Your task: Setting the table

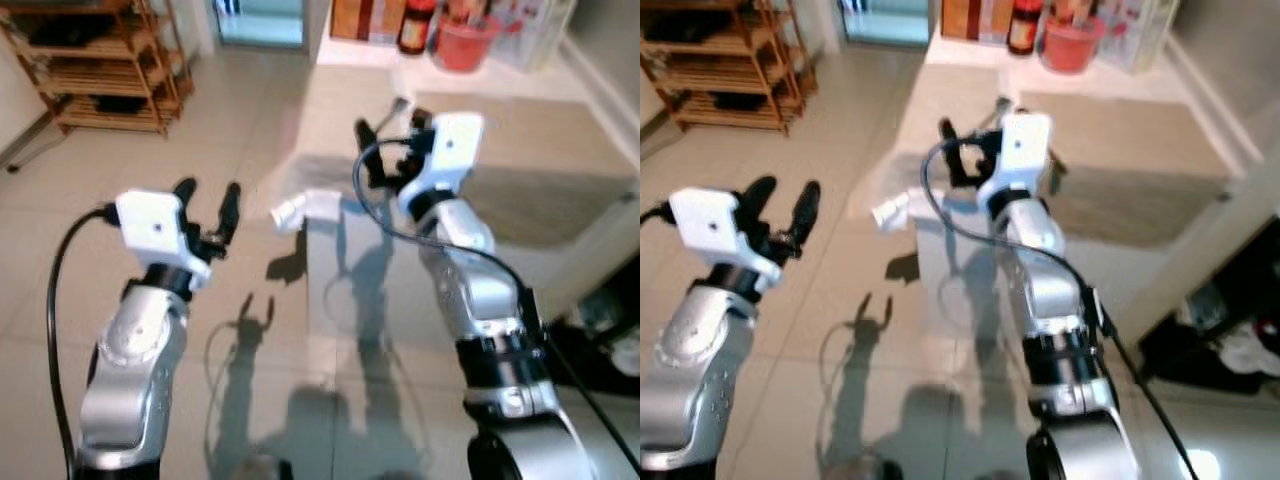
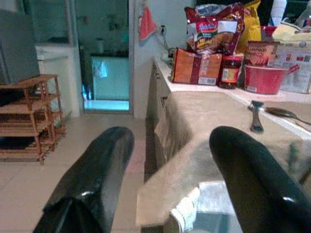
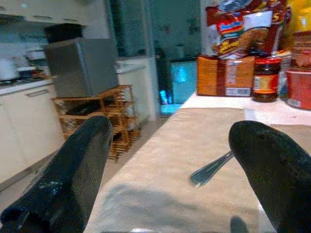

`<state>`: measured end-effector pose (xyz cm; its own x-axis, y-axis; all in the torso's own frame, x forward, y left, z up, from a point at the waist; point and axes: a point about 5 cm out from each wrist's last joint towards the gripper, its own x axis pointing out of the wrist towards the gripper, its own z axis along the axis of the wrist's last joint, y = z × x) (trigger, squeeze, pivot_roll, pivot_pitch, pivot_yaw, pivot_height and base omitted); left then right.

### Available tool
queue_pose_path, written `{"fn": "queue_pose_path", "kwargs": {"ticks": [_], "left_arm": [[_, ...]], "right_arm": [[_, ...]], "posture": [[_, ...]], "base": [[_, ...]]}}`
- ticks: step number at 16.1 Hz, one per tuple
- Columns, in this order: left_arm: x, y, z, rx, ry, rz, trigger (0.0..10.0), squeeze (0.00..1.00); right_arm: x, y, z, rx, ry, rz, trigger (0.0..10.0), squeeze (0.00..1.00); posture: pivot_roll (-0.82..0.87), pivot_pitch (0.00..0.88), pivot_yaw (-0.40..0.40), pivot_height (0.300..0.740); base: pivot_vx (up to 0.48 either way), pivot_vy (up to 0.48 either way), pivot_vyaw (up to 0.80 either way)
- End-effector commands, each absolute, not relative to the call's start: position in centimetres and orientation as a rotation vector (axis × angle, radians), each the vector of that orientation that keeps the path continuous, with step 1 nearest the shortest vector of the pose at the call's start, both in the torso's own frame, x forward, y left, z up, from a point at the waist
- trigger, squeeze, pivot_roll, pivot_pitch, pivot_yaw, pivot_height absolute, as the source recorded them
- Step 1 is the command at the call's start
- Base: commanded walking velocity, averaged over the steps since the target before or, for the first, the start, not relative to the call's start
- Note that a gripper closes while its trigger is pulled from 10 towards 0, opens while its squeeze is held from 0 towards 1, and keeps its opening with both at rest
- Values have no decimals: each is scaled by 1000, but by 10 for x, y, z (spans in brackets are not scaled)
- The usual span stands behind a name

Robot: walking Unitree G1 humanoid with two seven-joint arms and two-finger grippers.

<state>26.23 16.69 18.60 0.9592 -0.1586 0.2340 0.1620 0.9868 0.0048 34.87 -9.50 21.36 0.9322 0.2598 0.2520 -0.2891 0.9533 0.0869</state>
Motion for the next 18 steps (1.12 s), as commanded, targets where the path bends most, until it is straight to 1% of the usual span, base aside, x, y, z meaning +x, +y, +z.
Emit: {"fn": "queue_pose_path", "kwargs": {"ticks": [1, 3, 4, 5, 6, 8, 11, 12, 13, 14, 15, 17, 18], "left_arm": [[262, 159, 191, -20, -250, -197, 0, 0], [262, 159, 194, -22, -261, -203, 0, 0], [262, 158, 198, -24, -273, -209, 0, 0], [262, 157, 199, -25, -276, -211, 0, 0], [262, 156, 201, -26, -285, -221, 0, 0], [262, 152, 205, -27, -298, -248, 0, 0], [255, 139, 205, -18, -301, -380, 0, 0], [253, 135, 204, -40, -290, -431, 0, 0], [249, 130, 203, -25, -275, -492, 0, 0], [246, 129, 203, -5, -267, -529, 6549, 0], [245, 129, 202, 5, -261, -543, 10000, 0], [243, 130, 200, 53, -236, -581, 10000, 0], [242, 130, 199, 59, -231, -590, 10000, 0]], "right_arm": [[352, -111, 219, 89, -243, 200, 10000, 0], [356, -118, 221, 59, -209, 127, 10000, 0], [360, -123, 224, 2, -173, 67, 10000, 0], [361, -124, 226, -7, -169, 56, 10000, 0], [363, -127, 226, -51, -114, 23, 10000, 0], [367, -131, 226, -67, -12, -40, 10000, 0], [369, -140, 231, -42, 73, -66, 10000, 0], [369, -143, 232, -30, 92, -74, 10000, 0], [369, -147, 235, -21, 111, -85, 10000, 0], [369, -152, 238, -15, 138, -103, 10000, 0], [369, -155, 240, -11, 150, -115, 10000, 0], [364, -169, 241, 4, 250, -125, 10000, 0], [364, -170, 240, 8, 265, -121, 10000, 0]], "posture": [[-50, 91, 5, 740], [-50, 92, 6, 740], [-50, 92, 5, 740], [-50, 91, 4, 740], [-51, 91, 4, 740], [-53, 92, 4, 740], [-59, 92, -1, 740], [-59, 90, -4, 740], [-60, 90, -7, 740], [-59, 90, -8, 740], [-60, 89, -9, 740], [-68, 88, -14, 740], [-68, 88, -14, 740]], "base": [[480, 0, 0], [480, 0, 0], [480, 0, 0], [480, 0, 0], [480, 0, 0], [480, 0, 0], [378, 0, 0], [0, 0, 0], [0, 0, 0], [0, 0, 0], [0, 0, 0], [0, 0, 0], [0, 0, 0]]}}
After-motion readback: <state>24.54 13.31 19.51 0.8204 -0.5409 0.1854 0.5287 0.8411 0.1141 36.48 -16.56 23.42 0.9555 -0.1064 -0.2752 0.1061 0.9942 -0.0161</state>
